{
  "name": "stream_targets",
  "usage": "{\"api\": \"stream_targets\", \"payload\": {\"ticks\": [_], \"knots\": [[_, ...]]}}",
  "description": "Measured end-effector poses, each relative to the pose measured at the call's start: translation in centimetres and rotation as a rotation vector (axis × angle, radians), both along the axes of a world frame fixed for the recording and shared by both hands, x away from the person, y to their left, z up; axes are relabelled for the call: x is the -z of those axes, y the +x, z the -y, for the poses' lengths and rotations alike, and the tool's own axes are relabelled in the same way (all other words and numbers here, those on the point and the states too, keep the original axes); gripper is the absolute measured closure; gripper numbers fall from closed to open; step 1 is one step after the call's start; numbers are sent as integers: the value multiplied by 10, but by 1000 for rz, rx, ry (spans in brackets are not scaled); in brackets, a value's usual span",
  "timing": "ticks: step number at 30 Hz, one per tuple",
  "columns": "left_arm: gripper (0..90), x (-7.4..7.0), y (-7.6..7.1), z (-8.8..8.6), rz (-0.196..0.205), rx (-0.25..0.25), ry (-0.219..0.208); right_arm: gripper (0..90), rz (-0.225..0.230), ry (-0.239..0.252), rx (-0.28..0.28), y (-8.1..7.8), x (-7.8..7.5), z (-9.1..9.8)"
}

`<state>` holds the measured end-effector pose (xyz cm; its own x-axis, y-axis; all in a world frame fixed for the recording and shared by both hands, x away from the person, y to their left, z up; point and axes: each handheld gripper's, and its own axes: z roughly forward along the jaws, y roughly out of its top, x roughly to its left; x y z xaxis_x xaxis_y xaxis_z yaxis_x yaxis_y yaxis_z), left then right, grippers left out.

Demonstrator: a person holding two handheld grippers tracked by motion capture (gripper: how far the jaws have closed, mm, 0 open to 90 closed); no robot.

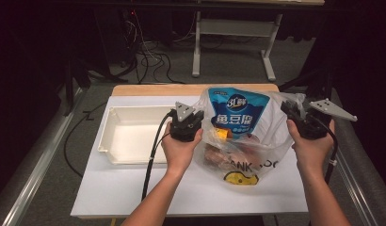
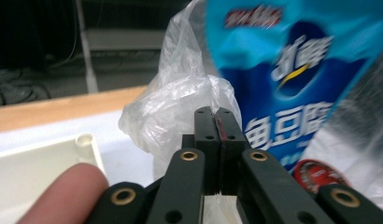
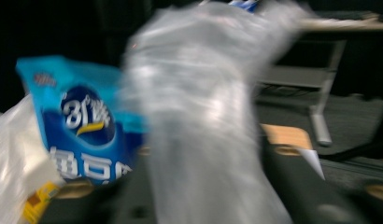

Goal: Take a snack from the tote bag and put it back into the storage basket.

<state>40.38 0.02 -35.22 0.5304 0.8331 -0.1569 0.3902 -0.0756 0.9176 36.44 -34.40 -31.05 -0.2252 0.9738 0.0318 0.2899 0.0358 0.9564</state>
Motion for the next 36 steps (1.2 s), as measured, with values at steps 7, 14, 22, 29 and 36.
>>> {"api": "stream_targets", "payload": {"ticks": [7,14,22,29,36], "knots": [[900,29,18,-1,-175,-81,38,900,-128,33,12,46,5,9],[900,50,-2,5,-185,-24,130,900,-354,24,-17,61,59,18],[876,87,-36,18,-86,-22,394,900,-480,-9,-36,35,126,30],[737,94,-44,8,-117,25,288,533,-334,160,-73,-6,110,38],[544,73,-59,-7,-98,48,156,424,-259,159,-153,-40,89,22]]}}
